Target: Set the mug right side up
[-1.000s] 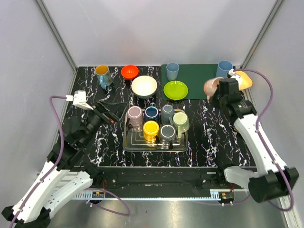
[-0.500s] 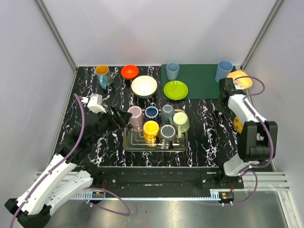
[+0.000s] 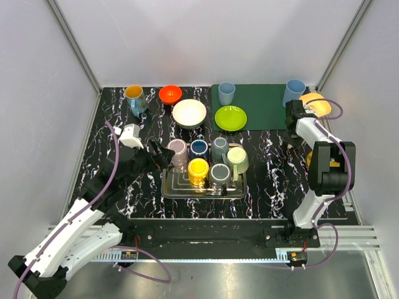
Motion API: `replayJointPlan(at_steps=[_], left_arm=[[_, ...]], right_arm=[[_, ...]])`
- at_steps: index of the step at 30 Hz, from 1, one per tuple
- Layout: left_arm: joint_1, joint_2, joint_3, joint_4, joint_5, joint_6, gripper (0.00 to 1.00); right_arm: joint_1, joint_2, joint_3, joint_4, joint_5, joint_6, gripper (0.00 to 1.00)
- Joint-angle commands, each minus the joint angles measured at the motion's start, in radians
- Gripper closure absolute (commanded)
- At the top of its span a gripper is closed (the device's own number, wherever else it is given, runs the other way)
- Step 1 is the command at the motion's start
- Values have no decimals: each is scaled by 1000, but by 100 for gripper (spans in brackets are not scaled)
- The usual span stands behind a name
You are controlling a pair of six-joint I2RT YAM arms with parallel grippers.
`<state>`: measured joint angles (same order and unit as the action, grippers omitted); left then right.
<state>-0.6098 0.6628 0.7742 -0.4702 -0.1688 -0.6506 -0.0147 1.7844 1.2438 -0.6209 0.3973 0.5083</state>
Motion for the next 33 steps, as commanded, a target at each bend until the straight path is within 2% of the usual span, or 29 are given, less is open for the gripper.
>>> replayJointPlan(at_steps=[1,2,6,9,15,19,20,22,25,29,33], left_arm=[[2,26,4,30,6,19,2],[2,37,4,28,11,20,2],[2,57,5,28,26,28,2],[2,75,8,27,48,49,1],[-21,165,0,41,65,65,1],[-53,256,11,13,-44,45,1],[-53,273,26,1,-75,48,1],[-47,309,45,-16,-122,106,1],[24,360,91,-53,-33,219,1],[232,451,145,-128,200,348,20],[263,533,166,-123,267,419,24]], right_arm=[[-8,-65,36,29,-1,29,48],[-7,-95,31,29,-5,33,38],[-7,-163,29,3,-23,35,27],[8,-245,42,-28,-52,42,25],[220,-463,34,29,-136,-7,24],[344,-561,-49,81,-286,-22,25],[354,-577,-73,108,-358,-21,26],[369,-626,-147,127,-394,-13,27],[387,-690,-234,158,-457,-19,28],[392,-763,-290,155,-491,-25,28],[394,-821,-320,167,-523,-8,29]])
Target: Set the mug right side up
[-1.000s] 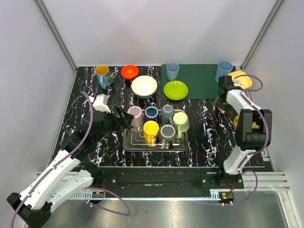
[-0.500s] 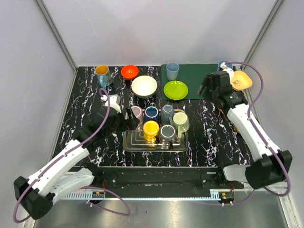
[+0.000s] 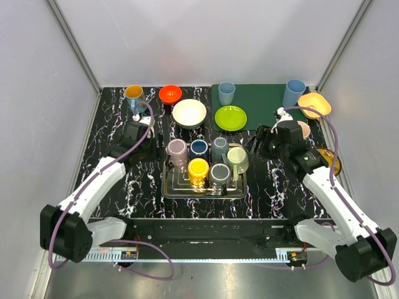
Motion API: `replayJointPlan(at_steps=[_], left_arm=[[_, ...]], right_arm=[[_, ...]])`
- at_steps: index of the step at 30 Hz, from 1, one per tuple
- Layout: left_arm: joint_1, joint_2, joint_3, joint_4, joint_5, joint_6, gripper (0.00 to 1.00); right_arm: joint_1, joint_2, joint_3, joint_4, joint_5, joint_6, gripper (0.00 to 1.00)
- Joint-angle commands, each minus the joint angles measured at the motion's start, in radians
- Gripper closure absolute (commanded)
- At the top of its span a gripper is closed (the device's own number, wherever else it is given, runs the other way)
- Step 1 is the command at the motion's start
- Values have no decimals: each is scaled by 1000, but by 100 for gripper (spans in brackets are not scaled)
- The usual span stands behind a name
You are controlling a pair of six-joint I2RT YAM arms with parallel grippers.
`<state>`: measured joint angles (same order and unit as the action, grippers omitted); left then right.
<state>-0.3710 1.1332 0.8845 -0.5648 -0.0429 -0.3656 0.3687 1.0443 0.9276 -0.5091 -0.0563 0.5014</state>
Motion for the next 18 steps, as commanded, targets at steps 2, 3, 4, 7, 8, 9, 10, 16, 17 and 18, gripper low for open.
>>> replayJointPlan(at_steps=[2,3,4,7,8,9,10,16,17,18], left_arm=[[24,143,89,-47,161,178,27],[24,163,96,-38,184,206,27],[24,186,99,-29,189,215,27],[23,220,113,-1,212,249,25],[23,230,125,0,213,257,25],[21,241,133,3,209,264,24],[23,272,140,6,190,275,24],[23,405,209,31,198,295,27],[23,422,223,31,193,298,28],[21,436,229,26,189,306,30]], right_arm=[[13,-113,-16,60,-100,31,30],[19,-124,-19,63,-112,40,30],[21,-145,-22,61,-125,52,30],[24,-173,-16,47,-148,55,30],[24,-178,-10,34,-148,54,30],[24,-182,-7,29,-146,52,30],[24,-188,-6,24,-148,51,30],[22,-198,-16,27,-155,52,30],[24,-199,-18,26,-154,51,30],[24,-199,-19,26,-152,51,30]])
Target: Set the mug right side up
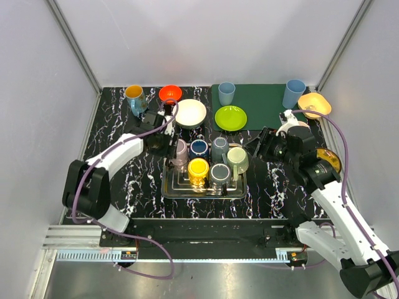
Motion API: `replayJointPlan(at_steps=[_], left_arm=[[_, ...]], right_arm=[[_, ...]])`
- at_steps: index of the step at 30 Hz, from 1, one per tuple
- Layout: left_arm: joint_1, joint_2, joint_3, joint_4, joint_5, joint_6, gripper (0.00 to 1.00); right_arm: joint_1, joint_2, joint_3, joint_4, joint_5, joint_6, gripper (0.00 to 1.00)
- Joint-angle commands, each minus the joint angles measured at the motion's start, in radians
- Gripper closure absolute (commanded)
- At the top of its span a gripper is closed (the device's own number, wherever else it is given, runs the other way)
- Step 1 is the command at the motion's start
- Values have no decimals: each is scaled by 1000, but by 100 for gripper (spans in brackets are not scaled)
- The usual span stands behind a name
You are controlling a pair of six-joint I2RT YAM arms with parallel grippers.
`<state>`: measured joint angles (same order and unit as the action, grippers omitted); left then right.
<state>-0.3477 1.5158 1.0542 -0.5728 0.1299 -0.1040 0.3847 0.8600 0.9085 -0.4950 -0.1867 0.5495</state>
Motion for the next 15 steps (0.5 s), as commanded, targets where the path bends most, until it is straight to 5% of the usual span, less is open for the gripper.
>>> replayJointPlan(at_steps=[1,5,15], left_arm=[[-1,76,62,34,14,47,31],[0,109,70,40,20,53,37],[0,126,61,44,27,49,86]], right_arm=[[8,-16,0,9,-22,3,30],[8,-18,-5,7,-22,4,30],[6,-18,-25,13,-17,9,30]])
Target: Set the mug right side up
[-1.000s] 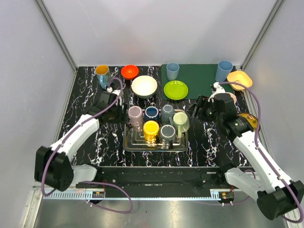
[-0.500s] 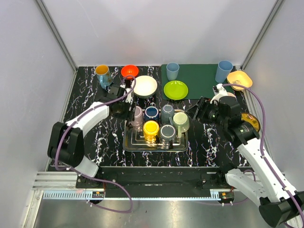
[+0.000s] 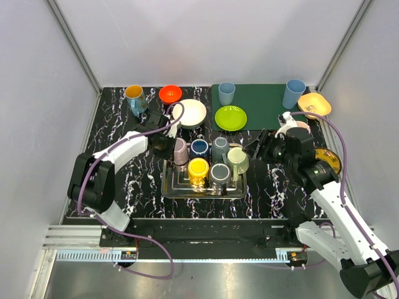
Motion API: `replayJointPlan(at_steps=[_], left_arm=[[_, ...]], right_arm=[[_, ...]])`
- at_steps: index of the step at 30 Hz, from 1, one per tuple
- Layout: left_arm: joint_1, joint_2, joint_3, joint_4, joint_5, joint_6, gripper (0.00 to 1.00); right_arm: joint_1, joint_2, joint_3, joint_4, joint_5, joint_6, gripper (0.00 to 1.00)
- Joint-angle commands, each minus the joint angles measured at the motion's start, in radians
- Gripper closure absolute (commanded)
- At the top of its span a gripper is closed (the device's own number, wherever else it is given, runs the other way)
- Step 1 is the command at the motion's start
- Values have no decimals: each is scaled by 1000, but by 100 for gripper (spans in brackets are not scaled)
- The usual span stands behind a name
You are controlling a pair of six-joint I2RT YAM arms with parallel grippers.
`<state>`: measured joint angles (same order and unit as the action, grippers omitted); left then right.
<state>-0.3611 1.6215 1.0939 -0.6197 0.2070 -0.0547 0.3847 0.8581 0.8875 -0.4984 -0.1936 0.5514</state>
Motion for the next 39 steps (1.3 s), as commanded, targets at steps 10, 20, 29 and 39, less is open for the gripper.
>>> replayJointPlan(at_steps=[10,20,29,39], left_arm=[[13,-81,-41,84,-121,-63,100],[-2,-405,-134,29,-201,-148,100],[-53,-771,-219,254,40,-420,100],[-105,-839,-394,1108,305,-950,100]], right_arm=[[8,-24,-4,18,-18,18,31],[8,-28,-4,35,-64,25,31],[9,-36,-85,398,-538,195,34],[170,91,-25,555,-632,295,29]])
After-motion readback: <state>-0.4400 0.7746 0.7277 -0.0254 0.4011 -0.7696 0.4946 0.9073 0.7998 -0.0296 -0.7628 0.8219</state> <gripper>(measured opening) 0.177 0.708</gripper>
